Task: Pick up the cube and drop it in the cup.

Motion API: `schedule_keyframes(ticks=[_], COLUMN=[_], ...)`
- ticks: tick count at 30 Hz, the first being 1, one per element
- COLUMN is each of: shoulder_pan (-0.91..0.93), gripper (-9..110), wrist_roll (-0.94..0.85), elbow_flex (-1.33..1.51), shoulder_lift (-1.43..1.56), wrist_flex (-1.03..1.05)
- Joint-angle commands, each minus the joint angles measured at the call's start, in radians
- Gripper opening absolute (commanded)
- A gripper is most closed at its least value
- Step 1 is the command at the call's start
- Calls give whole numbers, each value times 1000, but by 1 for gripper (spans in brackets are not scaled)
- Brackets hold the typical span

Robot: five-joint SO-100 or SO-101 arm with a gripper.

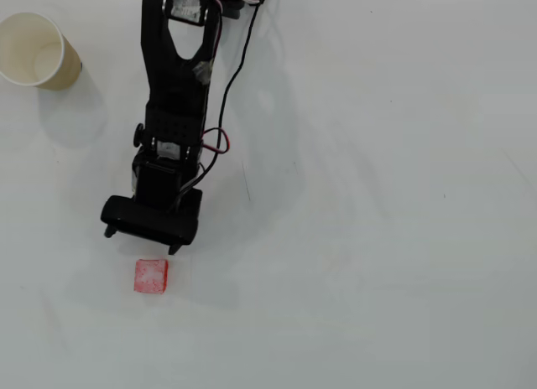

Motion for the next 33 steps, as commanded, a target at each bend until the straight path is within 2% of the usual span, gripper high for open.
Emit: schedule_keyframes(ticks=[1,21,33], shoulder_pan=[20,-97,-67], gripper=[39,40,40], wrist_roll=[-8,-8,-8], elbow_flex=[-166,-181,-304], shoulder_lift=[21,9,-84], wrist_flex=[-38,-37,-32])
